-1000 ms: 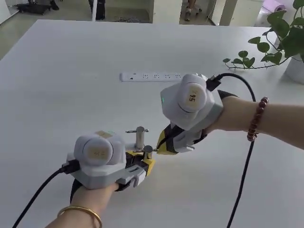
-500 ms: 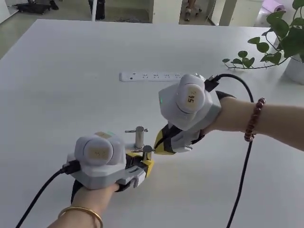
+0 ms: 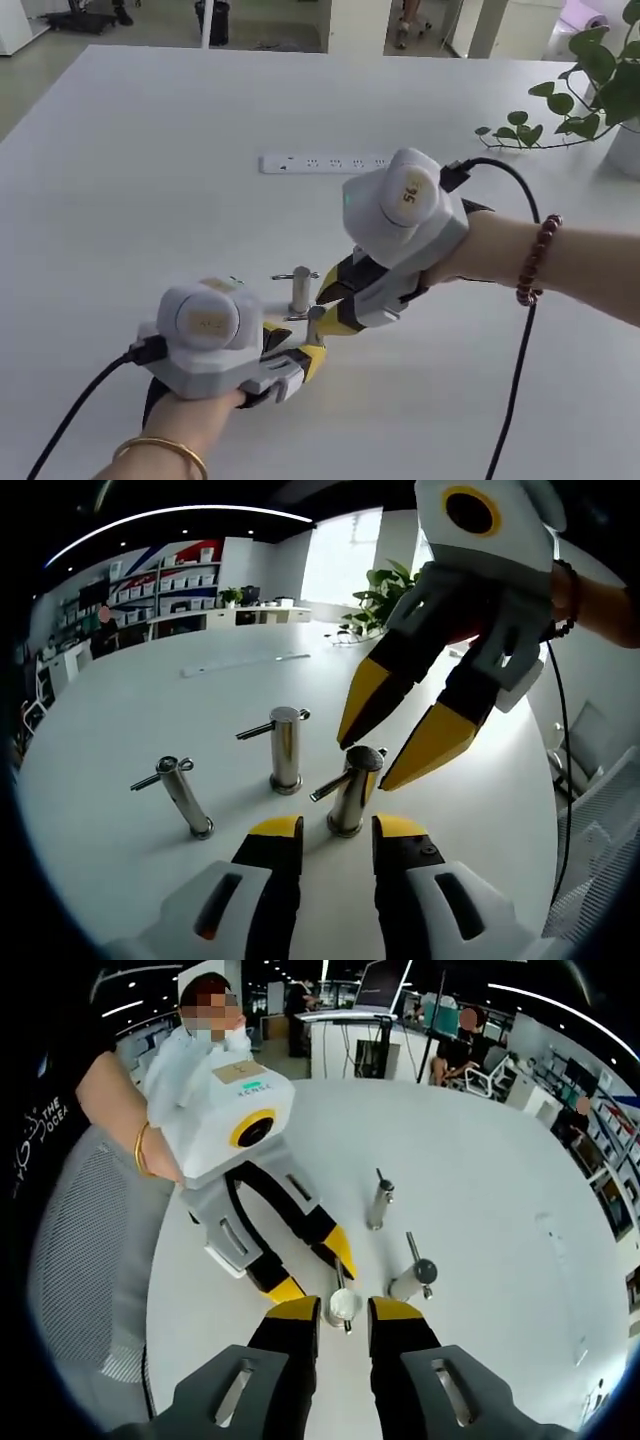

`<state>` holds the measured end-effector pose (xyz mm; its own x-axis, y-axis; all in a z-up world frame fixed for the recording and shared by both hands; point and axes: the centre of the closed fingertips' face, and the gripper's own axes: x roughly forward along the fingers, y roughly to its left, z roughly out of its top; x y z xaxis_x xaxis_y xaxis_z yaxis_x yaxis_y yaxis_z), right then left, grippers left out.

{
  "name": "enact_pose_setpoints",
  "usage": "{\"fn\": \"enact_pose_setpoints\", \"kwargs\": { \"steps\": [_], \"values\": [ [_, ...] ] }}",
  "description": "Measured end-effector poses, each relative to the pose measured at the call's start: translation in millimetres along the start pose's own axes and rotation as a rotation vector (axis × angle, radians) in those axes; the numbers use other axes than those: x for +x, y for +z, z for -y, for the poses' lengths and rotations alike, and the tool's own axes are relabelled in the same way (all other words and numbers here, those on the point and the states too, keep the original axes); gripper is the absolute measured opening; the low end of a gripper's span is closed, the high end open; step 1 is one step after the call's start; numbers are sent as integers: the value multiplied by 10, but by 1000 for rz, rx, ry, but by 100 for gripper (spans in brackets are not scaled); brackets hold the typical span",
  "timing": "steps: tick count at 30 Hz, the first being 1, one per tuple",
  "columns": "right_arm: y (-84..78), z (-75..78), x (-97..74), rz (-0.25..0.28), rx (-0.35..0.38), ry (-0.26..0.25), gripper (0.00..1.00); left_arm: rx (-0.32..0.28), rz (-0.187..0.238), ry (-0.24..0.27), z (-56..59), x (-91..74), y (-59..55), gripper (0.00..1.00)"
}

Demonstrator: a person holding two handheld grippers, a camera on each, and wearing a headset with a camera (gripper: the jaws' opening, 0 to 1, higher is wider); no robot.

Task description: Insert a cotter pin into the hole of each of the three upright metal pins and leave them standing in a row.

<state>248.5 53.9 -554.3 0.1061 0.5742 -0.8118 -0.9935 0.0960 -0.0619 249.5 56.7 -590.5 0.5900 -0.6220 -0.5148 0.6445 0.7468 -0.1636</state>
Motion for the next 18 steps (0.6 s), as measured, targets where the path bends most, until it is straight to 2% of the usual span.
{"fn": "enact_pose_setpoints", "kwargs": {
  "steps": [7,11,15,18],
  "values": [
    [-15,-5,87,13,51,5,13,0,-6,12,-35,-67,-23,28],
    [-49,-28,135,4,44,9,13,8,-14,19,-57,-114,-44,28],
    [-48,-25,163,13,52,8,13,-19,-7,10,-62,-149,-39,30],
    [-41,-23,186,21,54,10,13,-10,-7,8,-60,-179,-28,31]
  ]
}}
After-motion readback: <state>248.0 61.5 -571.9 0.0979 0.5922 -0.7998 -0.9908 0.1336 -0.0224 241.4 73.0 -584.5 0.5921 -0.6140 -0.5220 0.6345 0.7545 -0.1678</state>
